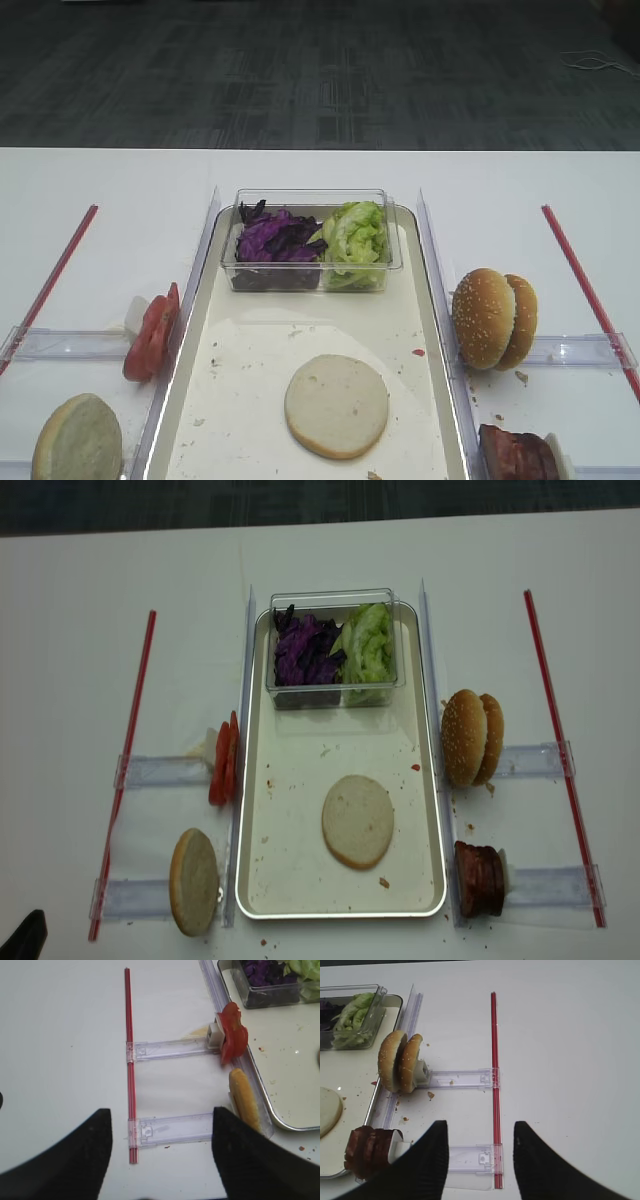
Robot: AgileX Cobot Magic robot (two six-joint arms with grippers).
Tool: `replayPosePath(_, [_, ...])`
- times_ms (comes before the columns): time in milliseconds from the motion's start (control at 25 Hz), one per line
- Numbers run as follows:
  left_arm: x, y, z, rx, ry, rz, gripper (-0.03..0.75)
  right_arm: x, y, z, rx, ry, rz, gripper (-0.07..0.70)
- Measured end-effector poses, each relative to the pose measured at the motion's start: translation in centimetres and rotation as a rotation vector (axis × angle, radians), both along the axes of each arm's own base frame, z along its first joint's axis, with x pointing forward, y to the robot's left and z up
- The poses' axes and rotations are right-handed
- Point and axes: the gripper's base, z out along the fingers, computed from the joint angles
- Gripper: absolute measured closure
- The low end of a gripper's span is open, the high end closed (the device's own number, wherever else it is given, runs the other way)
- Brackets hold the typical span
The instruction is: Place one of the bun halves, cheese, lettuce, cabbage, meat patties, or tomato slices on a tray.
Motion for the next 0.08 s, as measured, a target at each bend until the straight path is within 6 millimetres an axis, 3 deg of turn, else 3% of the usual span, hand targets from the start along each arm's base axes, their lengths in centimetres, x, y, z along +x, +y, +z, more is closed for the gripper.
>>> replayPosePath(80, [0.00,0.00,0.00,0.000,0.000,0.000,0.303,0.00,0.00,0.00,0.000,0.000,0.000,0.307])
